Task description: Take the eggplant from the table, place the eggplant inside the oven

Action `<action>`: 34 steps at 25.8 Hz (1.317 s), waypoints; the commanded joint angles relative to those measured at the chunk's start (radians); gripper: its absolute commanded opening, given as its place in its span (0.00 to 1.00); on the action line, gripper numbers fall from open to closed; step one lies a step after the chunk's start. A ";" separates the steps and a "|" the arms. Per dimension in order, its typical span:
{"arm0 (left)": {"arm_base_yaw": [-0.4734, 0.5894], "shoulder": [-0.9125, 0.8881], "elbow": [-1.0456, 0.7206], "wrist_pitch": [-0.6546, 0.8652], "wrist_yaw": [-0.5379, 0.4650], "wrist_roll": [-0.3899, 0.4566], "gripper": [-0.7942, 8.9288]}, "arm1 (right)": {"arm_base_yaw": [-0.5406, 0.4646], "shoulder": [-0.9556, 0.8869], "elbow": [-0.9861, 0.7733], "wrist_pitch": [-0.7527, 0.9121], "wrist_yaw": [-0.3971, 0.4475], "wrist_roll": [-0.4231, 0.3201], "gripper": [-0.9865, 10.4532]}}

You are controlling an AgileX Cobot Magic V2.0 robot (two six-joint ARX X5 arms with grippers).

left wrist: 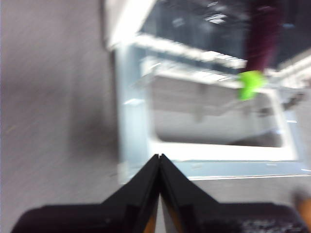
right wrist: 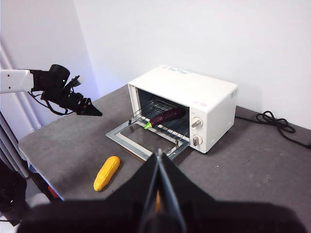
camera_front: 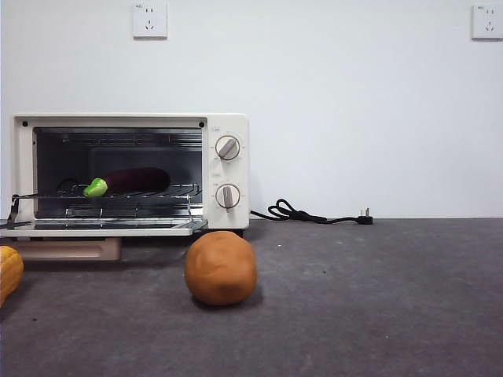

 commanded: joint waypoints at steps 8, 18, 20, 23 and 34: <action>0.050 0.114 -0.098 0.121 0.041 0.002 0.07 | 0.001 -0.001 -0.013 -0.024 0.002 0.028 0.08; 0.039 0.251 -0.099 0.211 0.080 -0.002 0.07 | 0.001 0.001 -0.013 -0.023 0.017 0.049 0.08; 0.038 0.274 -0.099 0.232 0.106 -0.010 0.07 | 0.001 0.001 -0.013 -0.023 0.031 0.051 0.08; 0.034 0.314 -0.099 0.251 0.121 -0.016 0.07 | 0.001 0.001 -0.013 -0.024 0.051 0.066 0.08; 0.017 0.374 -0.099 0.320 0.242 -0.043 0.07 | 0.001 0.002 -0.013 -0.023 0.099 0.075 0.08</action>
